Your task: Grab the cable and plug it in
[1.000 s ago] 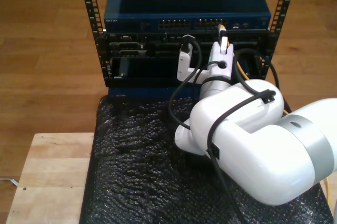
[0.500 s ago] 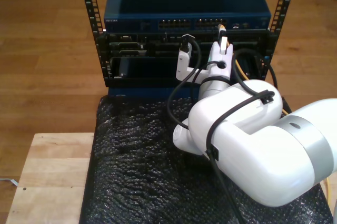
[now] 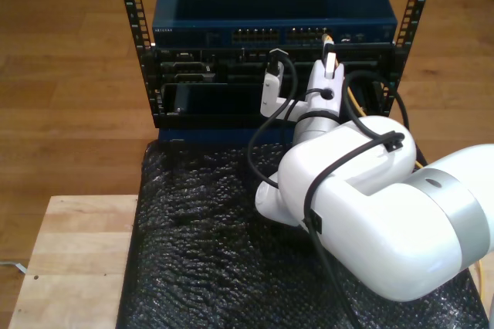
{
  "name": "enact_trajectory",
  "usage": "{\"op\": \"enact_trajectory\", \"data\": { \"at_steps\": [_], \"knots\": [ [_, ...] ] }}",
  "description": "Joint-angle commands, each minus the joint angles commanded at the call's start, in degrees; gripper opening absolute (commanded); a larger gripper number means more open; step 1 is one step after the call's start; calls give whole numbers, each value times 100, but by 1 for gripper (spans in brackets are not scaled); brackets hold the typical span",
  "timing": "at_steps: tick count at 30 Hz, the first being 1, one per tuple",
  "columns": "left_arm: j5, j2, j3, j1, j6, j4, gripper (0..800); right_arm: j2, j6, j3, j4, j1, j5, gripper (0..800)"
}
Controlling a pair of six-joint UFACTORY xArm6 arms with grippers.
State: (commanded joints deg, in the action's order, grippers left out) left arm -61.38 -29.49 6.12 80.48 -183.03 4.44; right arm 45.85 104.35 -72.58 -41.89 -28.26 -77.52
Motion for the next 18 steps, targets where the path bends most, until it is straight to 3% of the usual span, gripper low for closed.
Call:
{"op": "enact_trajectory", "data": {
  "at_steps": [18],
  "knots": [
    [0, 0, 0, 0, 0, 0, 800, -18, 0, -35, 26, 105, 18, 0]
  ]
}}
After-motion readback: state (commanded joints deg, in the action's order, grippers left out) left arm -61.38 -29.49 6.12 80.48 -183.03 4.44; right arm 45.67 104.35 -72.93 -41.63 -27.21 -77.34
